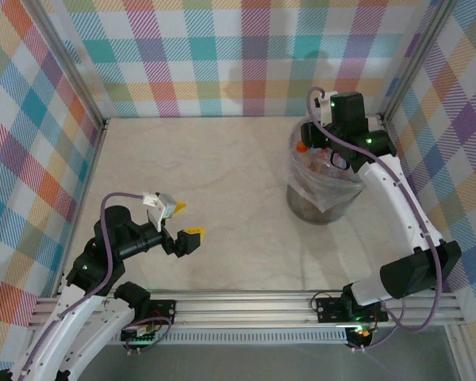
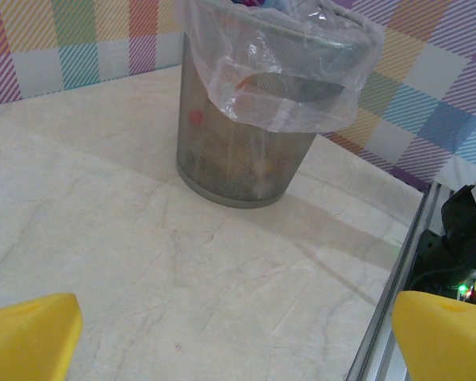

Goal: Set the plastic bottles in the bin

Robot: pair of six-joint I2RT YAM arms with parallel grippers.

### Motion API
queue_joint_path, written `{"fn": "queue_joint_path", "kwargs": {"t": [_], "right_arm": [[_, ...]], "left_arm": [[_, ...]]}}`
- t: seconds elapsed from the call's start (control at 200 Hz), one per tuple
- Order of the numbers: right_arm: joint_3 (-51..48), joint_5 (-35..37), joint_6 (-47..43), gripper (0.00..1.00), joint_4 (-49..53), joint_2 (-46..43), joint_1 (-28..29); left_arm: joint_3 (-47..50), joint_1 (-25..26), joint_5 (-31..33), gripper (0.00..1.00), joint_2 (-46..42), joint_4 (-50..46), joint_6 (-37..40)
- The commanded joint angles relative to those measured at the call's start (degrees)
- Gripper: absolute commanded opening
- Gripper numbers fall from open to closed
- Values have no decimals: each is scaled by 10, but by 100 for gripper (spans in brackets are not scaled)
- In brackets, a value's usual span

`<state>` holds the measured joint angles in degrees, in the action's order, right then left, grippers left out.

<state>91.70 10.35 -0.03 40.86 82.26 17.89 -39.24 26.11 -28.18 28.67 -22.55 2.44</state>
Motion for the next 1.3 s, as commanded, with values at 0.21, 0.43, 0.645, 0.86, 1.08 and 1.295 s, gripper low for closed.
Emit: {"fn": "queue_joint_path", "kwargs": {"t": [0.21, 0.43, 0.645, 0.86, 1.08, 1.295], "right_arm": [[-75, -8, -51, 54, 43, -3, -2], [-68, -12, -52, 54, 42, 4, -2], [-41, -25, -52, 61, 54, -2, -2], [23, -44, -38, 80, 73, -3, -2], [50, -55, -16, 91, 82, -22, -2], [54, -59, 14, 100, 79, -57, -8]], "left_arm": [[-8, -3, 0, 100, -1, -8, 7], [-8, -3, 2, 100, -2, -9, 7], [-7, -3, 2, 100, -3, -7, 6], [-7, -3, 2, 100, -4, -7, 6], [-7, -3, 2, 100, -7, -7, 6], [-6, -3, 0, 100, -7, -6, 6]]}}
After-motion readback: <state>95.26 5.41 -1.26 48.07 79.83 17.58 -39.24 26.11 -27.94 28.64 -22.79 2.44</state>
